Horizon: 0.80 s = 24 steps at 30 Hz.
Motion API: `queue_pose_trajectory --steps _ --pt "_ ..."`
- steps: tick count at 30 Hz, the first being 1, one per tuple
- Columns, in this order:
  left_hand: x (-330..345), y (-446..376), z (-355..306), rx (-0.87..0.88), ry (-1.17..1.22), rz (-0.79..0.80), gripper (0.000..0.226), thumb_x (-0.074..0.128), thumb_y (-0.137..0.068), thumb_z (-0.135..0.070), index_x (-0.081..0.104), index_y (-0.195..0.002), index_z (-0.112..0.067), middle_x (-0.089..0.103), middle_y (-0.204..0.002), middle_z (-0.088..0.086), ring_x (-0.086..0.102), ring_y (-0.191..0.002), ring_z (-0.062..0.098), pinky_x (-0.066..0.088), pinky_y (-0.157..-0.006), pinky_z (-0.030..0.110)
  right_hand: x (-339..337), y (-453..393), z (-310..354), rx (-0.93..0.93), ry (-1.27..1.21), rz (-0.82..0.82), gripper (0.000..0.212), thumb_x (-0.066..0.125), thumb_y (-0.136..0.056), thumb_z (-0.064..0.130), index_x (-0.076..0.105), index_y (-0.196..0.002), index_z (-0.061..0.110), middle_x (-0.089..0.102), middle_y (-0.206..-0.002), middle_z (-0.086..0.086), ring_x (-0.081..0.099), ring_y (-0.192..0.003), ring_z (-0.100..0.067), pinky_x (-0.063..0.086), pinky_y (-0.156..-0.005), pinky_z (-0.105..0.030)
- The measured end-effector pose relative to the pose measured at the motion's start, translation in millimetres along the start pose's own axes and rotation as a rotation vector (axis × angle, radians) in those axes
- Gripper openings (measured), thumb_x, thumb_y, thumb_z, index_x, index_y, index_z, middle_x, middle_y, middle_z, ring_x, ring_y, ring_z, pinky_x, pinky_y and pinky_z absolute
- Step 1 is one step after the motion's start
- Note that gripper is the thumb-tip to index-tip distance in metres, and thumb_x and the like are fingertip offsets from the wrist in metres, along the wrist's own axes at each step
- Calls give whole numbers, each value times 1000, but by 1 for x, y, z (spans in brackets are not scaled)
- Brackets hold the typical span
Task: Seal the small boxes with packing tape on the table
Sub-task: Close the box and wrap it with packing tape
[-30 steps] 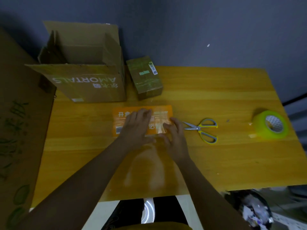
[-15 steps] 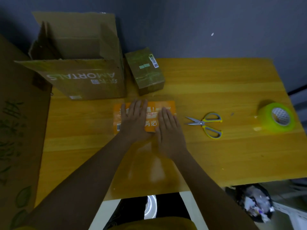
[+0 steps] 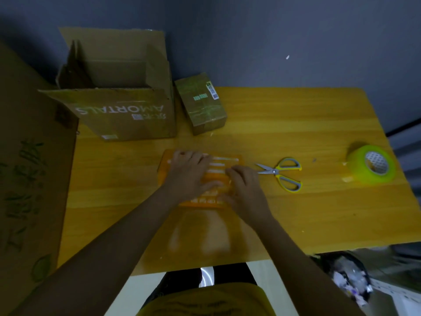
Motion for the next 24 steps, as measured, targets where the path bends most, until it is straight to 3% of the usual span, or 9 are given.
queue_pose_trajectory --steps 2,4,6,9,12,15,17,21,24 --pt "7 -1 2 -39 48 269 115 26 -65 -93 28 -149 -14 37 -139 13 34 -130 32 19 -106 45 5 23 5 -24 -9 -42 59 80 -69 28 55 -118 4 53 -118 -16 47 -111 -28 35 -99 -34" --pt "22 8 5 -159 91 563 132 37 -56 -95 -10 -153 -20 -10 -159 5 -9 -146 30 -1 -116 52 6 35 8 6 -31 -72 47 63 -79 26 57 -121 3 54 -123 -16 47 -116 -28 38 -101 -38" --pt "32 18 1 -156 88 556 134 43 -57 -94 -19 -150 -21 -27 -157 3 -27 -143 28 -13 -113 56 13 40 15 17 44 -32 53 46 -90 28 51 -135 0 47 -141 -19 39 -132 -29 31 -110 -42" --pt "37 32 -7 -126 50 403 127 49 -60 -87 0 -153 -15 4 -159 8 -2 -147 29 -8 -112 57 34 40 21 49 182 52 59 22 -102 36 38 -144 -1 33 -153 -18 25 -144 -29 17 -117 -42" --pt "39 35 -8 -110 45 369 122 40 -54 -86 28 -147 -9 35 -147 12 28 -137 31 12 -110 62 41 -1 18 153 251 15 61 24 -99 36 40 -142 -4 37 -150 -20 34 -141 -30 16 -115 -44" --pt "41 35 -5 -116 5 341 121 38 -48 -89 35 -138 -7 49 -136 14 45 -126 33 28 -104 64 44 -54 5 322 307 108 62 14 -102 39 17 -152 3 15 -160 -12 10 -149 -23 -1 -119 -44" --pt "41 33 -6 -119 -3 324 122 44 -50 -89 28 -140 -9 47 -138 14 44 -127 33 25 -106 63 48 -60 2 291 301 110 61 12 -102 39 16 -153 4 15 -161 -11 11 -149 -22 4 -118 -44" --pt "37 32 -9 -157 19 395 124 56 -63 -83 3 -152 -14 12 -156 7 10 -144 28 -3 -113 56 39 9 15 104 240 83 59 23 -100 33 32 -147 -1 30 -154 -17 26 -144 -26 16 -116 -40" --pt "36 31 -9 -152 1 423 127 56 -63 -83 -3 -152 -15 7 -156 7 6 -144 29 -3 -114 57 29 37 16 70 89 98 56 31 -99 31 37 -144 0 33 -153 -18 25 -143 -27 21 -117 -43"
Point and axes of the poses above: each hand's wrist, its own y-axis away from the middle knuckle, its own x-axis out of the palm, z = x × y, the point moved 4 cm from there along -y, towards the middle knuckle
